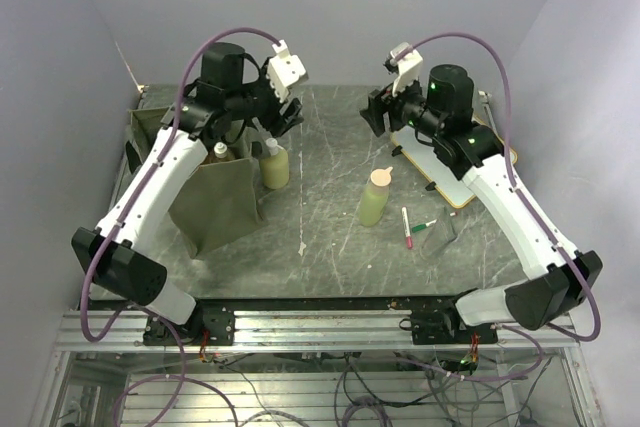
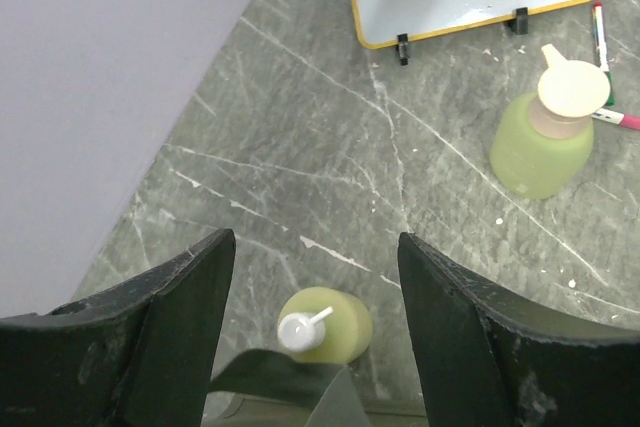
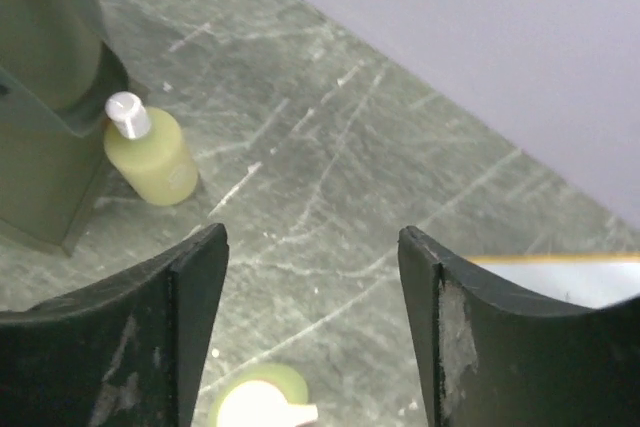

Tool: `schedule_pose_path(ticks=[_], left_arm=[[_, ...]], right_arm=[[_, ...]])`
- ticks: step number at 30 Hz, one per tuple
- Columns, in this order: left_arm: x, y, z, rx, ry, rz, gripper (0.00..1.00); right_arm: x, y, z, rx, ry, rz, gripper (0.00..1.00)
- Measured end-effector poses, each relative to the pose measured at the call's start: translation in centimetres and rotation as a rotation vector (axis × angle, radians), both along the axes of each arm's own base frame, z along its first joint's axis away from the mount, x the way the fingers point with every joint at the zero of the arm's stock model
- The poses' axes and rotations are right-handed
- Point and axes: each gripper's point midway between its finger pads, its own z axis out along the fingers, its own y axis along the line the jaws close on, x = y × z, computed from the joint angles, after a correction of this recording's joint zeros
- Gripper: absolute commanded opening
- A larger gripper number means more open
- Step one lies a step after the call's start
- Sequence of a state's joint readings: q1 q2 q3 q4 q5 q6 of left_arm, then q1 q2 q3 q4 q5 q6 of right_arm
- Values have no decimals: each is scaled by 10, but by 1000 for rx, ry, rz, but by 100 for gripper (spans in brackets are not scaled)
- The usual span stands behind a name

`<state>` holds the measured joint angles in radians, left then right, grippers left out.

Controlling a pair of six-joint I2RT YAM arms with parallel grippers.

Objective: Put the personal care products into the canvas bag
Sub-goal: Place the care product in the canvas bag, then move the care product at the center of the board.

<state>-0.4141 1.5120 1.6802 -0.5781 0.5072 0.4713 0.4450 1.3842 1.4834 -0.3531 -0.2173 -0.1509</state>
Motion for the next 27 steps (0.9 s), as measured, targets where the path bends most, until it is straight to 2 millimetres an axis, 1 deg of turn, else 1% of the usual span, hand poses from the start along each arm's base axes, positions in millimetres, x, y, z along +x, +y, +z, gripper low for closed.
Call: schedule_pose_path(ticks=[3, 6, 10, 14, 17, 19, 21, 24, 27], left_arm=[[-4, -12, -6, 10, 12, -23, 80], [-6, -22, -16, 38, 24, -33, 83], [-12, -34, -34, 97, 42, -55, 87], [-12, -37, -44, 131, 50, -53, 90], [-6, -35, -52, 165, 63, -34, 90], [3, -35, -59, 200, 76, -22, 90], [15, -36, -70, 250, 113, -5, 90], [33, -36, -92, 326, 168, 24, 92], [34, -28, -120, 410, 241, 43, 93]], right_arm=[[-1, -16, -11, -18, 27, -54, 79], [-4, -27, -19, -34, 50, -88, 81], [-5, -41, -23, -39, 70, -128, 81], [-7, -52, -23, -35, 79, -155, 81], [-10, -56, -24, -22, 87, -155, 81], [-11, -59, -26, -13, 95, -159, 81], [-11, -62, -29, -8, 105, -165, 81], [-10, -66, -34, 0, 119, -173, 81], [-12, -70, -41, 7, 137, -182, 81]])
